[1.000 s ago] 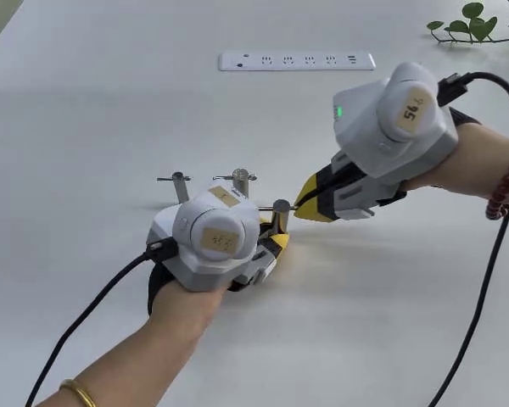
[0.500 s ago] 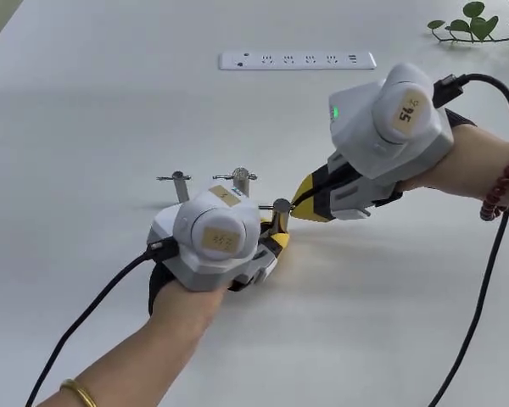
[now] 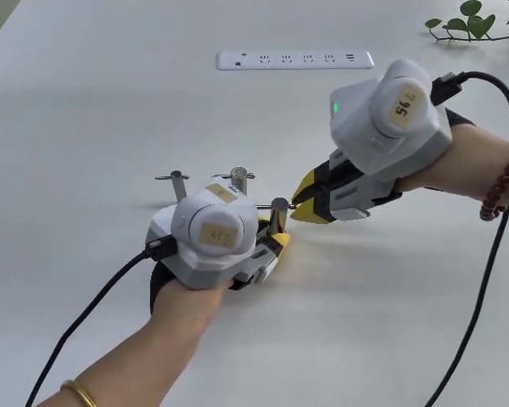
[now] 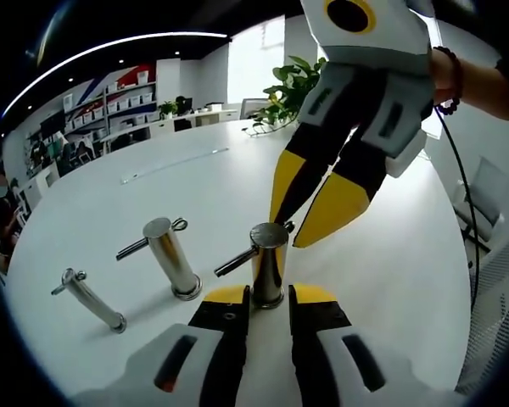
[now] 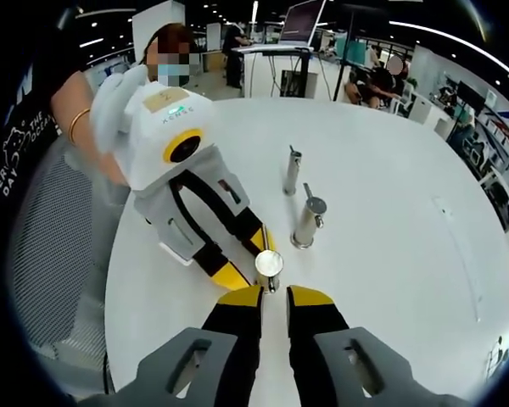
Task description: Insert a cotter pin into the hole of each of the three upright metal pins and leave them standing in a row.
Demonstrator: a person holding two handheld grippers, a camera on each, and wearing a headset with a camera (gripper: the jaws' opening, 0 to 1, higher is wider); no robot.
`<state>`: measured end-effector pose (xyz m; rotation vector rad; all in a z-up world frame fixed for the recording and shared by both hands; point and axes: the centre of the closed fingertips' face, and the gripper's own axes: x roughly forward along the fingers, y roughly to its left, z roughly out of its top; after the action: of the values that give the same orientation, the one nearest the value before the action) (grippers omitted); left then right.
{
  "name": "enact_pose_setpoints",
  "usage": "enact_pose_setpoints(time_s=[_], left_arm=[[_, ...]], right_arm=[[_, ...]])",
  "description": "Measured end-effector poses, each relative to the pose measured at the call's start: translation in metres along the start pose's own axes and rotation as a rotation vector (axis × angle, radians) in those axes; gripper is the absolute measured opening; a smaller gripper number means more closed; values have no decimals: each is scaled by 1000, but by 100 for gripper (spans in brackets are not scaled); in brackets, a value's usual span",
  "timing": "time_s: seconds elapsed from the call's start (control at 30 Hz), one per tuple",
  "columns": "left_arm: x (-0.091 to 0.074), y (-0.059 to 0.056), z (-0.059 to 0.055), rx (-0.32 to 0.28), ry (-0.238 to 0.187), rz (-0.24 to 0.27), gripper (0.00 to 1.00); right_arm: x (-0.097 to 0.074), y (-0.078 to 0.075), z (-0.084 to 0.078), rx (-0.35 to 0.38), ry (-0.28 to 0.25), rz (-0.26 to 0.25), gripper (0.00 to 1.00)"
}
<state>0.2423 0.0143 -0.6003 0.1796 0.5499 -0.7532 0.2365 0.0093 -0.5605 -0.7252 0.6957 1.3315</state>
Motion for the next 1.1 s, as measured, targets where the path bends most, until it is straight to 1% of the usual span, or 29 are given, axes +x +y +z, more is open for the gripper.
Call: enact_pose_setpoints(time_s=[0.1,0.17,0.37,0.6,0.7,0.87,1.1], left_arm=[[-1,1,-4,-3,17,10,21],[-5,3,-7,-14,26,15,23],[-17,10,-5,-25,11,23,31],[-32,16,-3,-19,1,30,36],[-40,17,-4,-23,-2,30,37],[-51,20,-1,-25,-16,38,40],[-71,28,7,-55,-65,60,46]], right_arm=[[-1,0,2,18,-13,-1,8],[-1,2,6,44,-36,3,9],[2,3,9,98,-61,-3,15],[7,3,14,132,-85,-10,17],[8,3,14,130,-81,-18,17],[5,4,12,131,-73,-27,17],[0,2,6,119,-58,-32,11]])
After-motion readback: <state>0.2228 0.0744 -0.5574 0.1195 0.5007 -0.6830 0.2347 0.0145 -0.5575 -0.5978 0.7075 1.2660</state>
